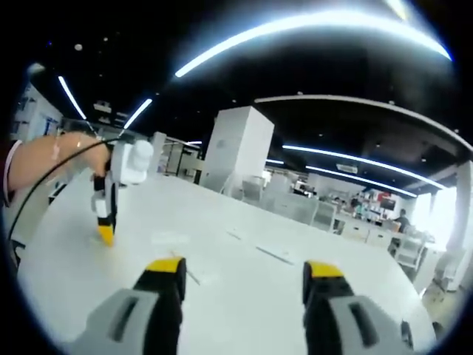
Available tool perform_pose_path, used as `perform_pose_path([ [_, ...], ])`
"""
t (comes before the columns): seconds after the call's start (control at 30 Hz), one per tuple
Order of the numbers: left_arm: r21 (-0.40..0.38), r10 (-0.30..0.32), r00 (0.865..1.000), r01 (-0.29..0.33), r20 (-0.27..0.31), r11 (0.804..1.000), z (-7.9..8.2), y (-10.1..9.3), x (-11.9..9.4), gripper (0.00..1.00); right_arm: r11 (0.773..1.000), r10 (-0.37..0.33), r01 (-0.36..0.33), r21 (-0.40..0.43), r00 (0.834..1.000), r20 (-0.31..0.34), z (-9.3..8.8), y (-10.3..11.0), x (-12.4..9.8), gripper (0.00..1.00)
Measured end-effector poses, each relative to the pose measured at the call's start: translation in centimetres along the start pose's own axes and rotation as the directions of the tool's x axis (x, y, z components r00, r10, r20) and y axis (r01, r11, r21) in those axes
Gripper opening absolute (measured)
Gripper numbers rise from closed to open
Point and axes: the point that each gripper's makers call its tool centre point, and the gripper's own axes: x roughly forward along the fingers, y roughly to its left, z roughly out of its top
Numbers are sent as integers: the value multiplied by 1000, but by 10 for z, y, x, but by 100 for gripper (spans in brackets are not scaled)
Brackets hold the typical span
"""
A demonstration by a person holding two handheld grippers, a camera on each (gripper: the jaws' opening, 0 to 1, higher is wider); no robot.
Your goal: Locate the socket holder cover, grip the socket holder cover, clip it into the socket holder slot.
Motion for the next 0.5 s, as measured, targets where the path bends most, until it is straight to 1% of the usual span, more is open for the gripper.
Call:
perform_pose_path([
  [0.37, 64, -6, 1000, 7, -12, 998, 0, 0, 0, 27, 1000, 5, -6, -14, 1000, -12, -2, 4, 1, 65],
  [0.5, 74, -6, 1000, 7, -15, 997, 1, 0, 0, 27, 1000, 4, -5, -16, 1000, -19, -3, 4, 1, 65],
])
